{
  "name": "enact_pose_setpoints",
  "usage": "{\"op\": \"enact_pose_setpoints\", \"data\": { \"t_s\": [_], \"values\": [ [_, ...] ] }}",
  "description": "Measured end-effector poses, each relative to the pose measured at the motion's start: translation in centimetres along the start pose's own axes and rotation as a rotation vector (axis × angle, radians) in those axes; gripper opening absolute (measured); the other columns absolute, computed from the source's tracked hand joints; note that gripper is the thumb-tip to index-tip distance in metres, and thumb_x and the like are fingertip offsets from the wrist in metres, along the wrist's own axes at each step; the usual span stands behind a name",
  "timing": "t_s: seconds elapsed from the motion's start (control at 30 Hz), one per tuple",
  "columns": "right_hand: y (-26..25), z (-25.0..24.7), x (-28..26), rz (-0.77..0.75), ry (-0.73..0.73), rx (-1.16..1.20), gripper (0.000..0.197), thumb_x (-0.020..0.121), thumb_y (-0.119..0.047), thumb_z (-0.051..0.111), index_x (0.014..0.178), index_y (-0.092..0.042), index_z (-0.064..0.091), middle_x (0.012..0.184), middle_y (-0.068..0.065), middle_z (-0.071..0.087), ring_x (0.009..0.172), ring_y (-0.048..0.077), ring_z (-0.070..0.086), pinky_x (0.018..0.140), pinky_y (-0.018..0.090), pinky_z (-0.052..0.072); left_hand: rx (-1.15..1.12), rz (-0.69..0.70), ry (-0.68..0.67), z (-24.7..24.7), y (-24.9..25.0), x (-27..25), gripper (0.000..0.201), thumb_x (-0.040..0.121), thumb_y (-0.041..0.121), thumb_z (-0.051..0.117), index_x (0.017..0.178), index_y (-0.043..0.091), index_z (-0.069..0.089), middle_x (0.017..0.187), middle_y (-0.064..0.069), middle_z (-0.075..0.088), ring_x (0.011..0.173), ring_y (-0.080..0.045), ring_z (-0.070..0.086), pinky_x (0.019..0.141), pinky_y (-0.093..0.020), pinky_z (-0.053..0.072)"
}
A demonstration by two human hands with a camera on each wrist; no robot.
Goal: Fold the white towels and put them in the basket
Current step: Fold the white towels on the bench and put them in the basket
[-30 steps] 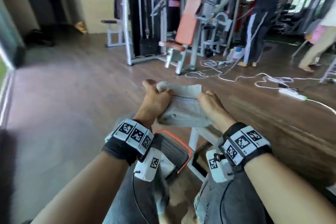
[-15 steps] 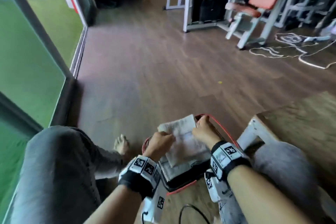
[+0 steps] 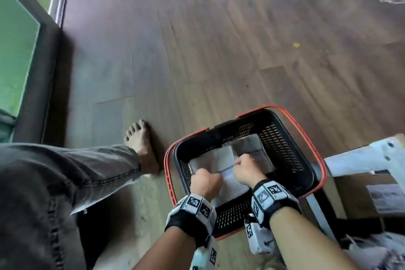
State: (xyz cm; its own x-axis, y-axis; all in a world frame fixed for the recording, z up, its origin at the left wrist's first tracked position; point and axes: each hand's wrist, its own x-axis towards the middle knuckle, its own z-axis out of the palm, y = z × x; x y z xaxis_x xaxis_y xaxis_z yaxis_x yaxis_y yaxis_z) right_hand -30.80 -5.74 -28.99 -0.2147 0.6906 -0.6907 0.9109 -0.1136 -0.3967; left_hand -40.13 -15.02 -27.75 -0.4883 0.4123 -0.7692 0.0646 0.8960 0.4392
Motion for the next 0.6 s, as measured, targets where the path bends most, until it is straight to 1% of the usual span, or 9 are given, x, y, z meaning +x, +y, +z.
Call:
{"op": "enact_pose_setpoints", "data": {
  "t_s": [0.07, 0.13, 0.2, 0.27, 0.33, 0.43, 0.5, 0.53, 0.6],
  "values": [
    [0.0, 0.6, 1.2, 0.004, -0.034, 0.058, 0.027, 0.091, -0.003, 0.047, 0.115, -0.009, 0.058, 0.122, 0.012, 0.062, 0.106, 0.025, 0.055, 0.086, 0.027, 0.043, -0.012, -0.052, 0.017, 0.5, 0.0, 1.1, 0.051, 0.069, 0.025, 0.050, 0.110, -0.003, 0.062, 0.111, -0.018, 0.064, 0.100, -0.032, 0.063, 0.090, -0.034, 0.053],
    [-0.1, 1.0, 2.2, -0.015, -0.073, 0.076, 0.036, 0.091, -0.001, 0.046, 0.124, -0.008, 0.058, 0.128, 0.014, 0.061, 0.112, 0.027, 0.056, 0.090, 0.028, 0.044, -0.001, -0.078, 0.047, 0.6, 0.2, 2.2, 0.050, 0.074, 0.023, 0.051, 0.116, -0.004, 0.060, 0.120, -0.022, 0.060, 0.108, -0.035, 0.061, 0.096, -0.037, 0.051],
    [-0.2, 1.2, 2.7, -0.035, -0.122, 0.056, 0.045, 0.092, 0.002, 0.044, 0.134, -0.009, 0.054, 0.136, 0.014, 0.058, 0.123, 0.029, 0.054, 0.095, 0.027, 0.041, 0.022, -0.081, 0.062, 0.7, 0.3, 3.0, 0.043, 0.084, 0.018, 0.052, 0.120, -0.005, 0.056, 0.124, -0.023, 0.058, 0.113, -0.035, 0.058, 0.095, -0.033, 0.048],
    [-0.1, 1.5, 3.1, -0.026, -0.158, 0.028, 0.049, 0.093, -0.001, 0.042, 0.140, -0.012, 0.050, 0.143, 0.013, 0.053, 0.130, 0.029, 0.050, 0.101, 0.029, 0.040, 0.038, -0.077, 0.057, 0.9, 0.3, 3.6, 0.040, 0.086, 0.015, 0.052, 0.121, -0.005, 0.055, 0.124, -0.023, 0.058, 0.113, -0.034, 0.058, 0.091, -0.032, 0.048],
    [0.4, 1.9, 3.5, -0.011, -0.177, 0.012, 0.044, 0.093, -0.005, 0.043, 0.135, -0.012, 0.054, 0.141, 0.013, 0.054, 0.128, 0.030, 0.052, 0.103, 0.033, 0.041, 0.056, -0.071, 0.050, 1.1, 0.2, 3.8, 0.041, 0.087, 0.016, 0.054, 0.121, -0.007, 0.054, 0.125, -0.023, 0.058, 0.112, -0.033, 0.059, 0.091, -0.031, 0.047],
    [0.9, 2.5, 3.6, 0.003, -0.185, -0.011, 0.039, 0.090, -0.010, 0.045, 0.127, -0.010, 0.059, 0.133, 0.012, 0.060, 0.120, 0.030, 0.057, 0.099, 0.036, 0.046, 0.050, -0.051, 0.029, 1.5, -0.1, 3.9, 0.039, 0.087, 0.017, 0.055, 0.118, -0.007, 0.054, 0.123, -0.023, 0.058, 0.112, -0.032, 0.059, 0.092, -0.031, 0.048],
    [1.2, 2.6, 3.5, 0.010, -0.191, -0.016, 0.039, 0.090, -0.011, 0.045, 0.126, -0.012, 0.061, 0.130, 0.010, 0.062, 0.116, 0.030, 0.059, 0.096, 0.036, 0.048, 0.048, -0.052, 0.015, 1.6, -0.2, 3.7, 0.036, 0.088, 0.016, 0.051, 0.116, -0.007, 0.054, 0.123, -0.022, 0.057, 0.111, -0.032, 0.058, 0.094, -0.032, 0.049],
    [1.3, 2.6, 3.3, 0.010, -0.194, -0.020, 0.040, 0.089, -0.011, 0.044, 0.125, -0.013, 0.061, 0.129, 0.010, 0.062, 0.116, 0.030, 0.059, 0.096, 0.035, 0.048, 0.047, -0.056, 0.009, 1.6, -0.3, 3.5, 0.036, 0.089, 0.016, 0.048, 0.117, -0.007, 0.052, 0.125, -0.021, 0.055, 0.113, -0.032, 0.057, 0.096, -0.033, 0.049],
    [1.4, 2.5, 3.1, -0.014, -0.172, -0.030, 0.040, 0.087, -0.016, 0.044, 0.125, -0.015, 0.059, 0.130, 0.009, 0.060, 0.120, 0.030, 0.057, 0.100, 0.038, 0.048, 0.037, -0.051, 0.014, 1.4, -0.1, 3.3, 0.041, 0.088, 0.020, 0.049, 0.120, -0.005, 0.050, 0.127, -0.019, 0.052, 0.114, -0.032, 0.056, 0.099, -0.033, 0.048]
  ]
}}
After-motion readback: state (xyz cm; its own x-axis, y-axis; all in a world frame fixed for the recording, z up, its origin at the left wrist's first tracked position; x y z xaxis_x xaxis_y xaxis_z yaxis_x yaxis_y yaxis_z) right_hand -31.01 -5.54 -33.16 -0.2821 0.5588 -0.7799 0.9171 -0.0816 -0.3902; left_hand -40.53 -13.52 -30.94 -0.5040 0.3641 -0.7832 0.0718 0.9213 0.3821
